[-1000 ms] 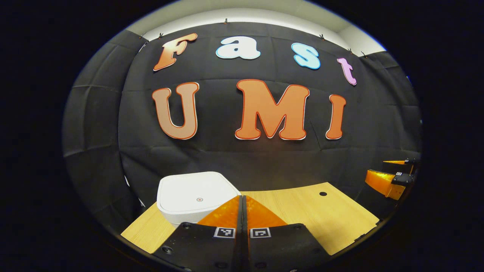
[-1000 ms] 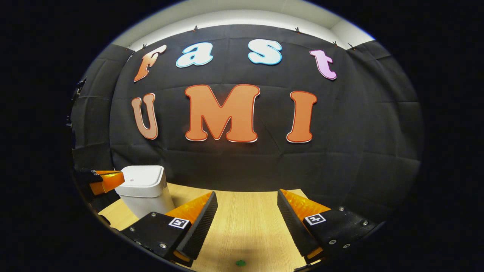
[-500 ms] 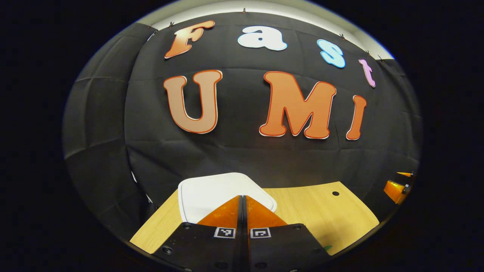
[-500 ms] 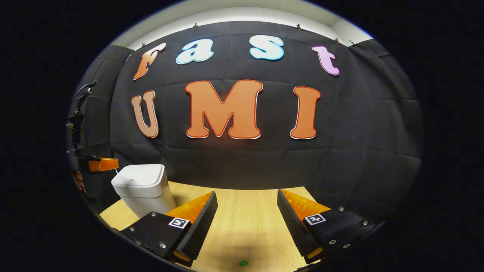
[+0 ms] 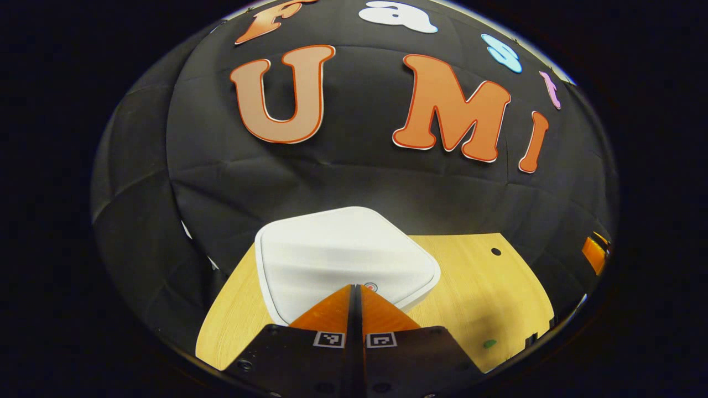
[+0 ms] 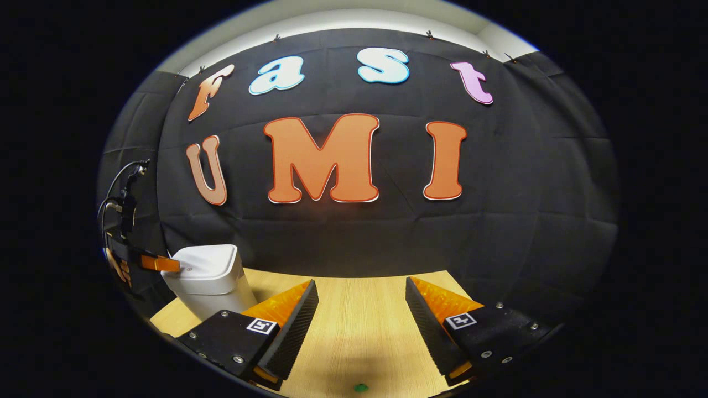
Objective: Press the lid of the desktop garbage bin to open it, pick up the crumpled paper on the desktop and throw it into the bin, then pick up the pop can on the desktop and drop it into the bin, and finally close the garbage bin lid.
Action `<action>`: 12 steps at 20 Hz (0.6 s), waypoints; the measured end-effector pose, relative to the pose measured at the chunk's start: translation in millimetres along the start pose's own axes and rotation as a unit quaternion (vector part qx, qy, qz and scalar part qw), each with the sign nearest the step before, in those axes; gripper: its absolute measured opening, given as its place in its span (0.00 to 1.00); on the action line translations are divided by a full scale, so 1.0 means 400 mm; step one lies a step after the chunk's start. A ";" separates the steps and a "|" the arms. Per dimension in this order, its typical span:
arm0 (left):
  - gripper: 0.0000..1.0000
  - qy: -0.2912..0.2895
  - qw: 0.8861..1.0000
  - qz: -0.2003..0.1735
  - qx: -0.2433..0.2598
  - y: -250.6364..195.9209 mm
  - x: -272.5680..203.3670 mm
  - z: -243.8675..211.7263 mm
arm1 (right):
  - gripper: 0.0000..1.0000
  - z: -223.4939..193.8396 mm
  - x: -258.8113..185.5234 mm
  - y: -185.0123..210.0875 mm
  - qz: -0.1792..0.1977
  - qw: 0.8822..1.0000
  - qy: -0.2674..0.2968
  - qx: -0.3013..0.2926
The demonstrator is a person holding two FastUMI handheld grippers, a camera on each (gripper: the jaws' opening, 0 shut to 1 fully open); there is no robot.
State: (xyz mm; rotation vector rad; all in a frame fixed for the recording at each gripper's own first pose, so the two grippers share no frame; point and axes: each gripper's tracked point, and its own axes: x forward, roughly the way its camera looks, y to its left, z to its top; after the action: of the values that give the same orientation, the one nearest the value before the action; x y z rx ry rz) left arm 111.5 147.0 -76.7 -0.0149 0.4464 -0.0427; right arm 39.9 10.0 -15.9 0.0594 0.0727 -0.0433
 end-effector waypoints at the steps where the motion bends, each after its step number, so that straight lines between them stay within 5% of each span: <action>1: 0.00 -0.006 1.000 -0.004 -0.009 0.006 0.000 0.010 | 0.95 0.000 0.002 0.004 0.002 1.000 0.003 0.004; 4: 0.00 -0.014 0.998 -0.030 -0.057 0.006 0.019 0.012 | 0.94 -0.007 0.004 0.014 0.008 1.000 0.008 0.000; 8: 0.00 -0.022 1.000 -0.018 -0.009 0.002 0.017 0.015 | 0.94 -0.011 0.009 0.017 0.010 1.000 0.011 -0.008; 11: 0.00 -0.038 0.998 0.041 0.021 0.058 -0.028 0.074 | 0.95 -0.002 0.007 0.013 0.008 1.000 0.006 -0.012; 12: 0.00 -0.087 0.995 0.043 0.015 0.053 -0.063 0.142 | 0.94 0.000 0.005 0.005 0.004 1.000 0.004 -0.016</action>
State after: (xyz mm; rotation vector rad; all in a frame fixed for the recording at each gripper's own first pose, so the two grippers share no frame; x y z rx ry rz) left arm 114.1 169.7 -15.1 0.0301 0.2724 0.0354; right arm 41.9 11.8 -15.8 0.0283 0.0815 -0.0340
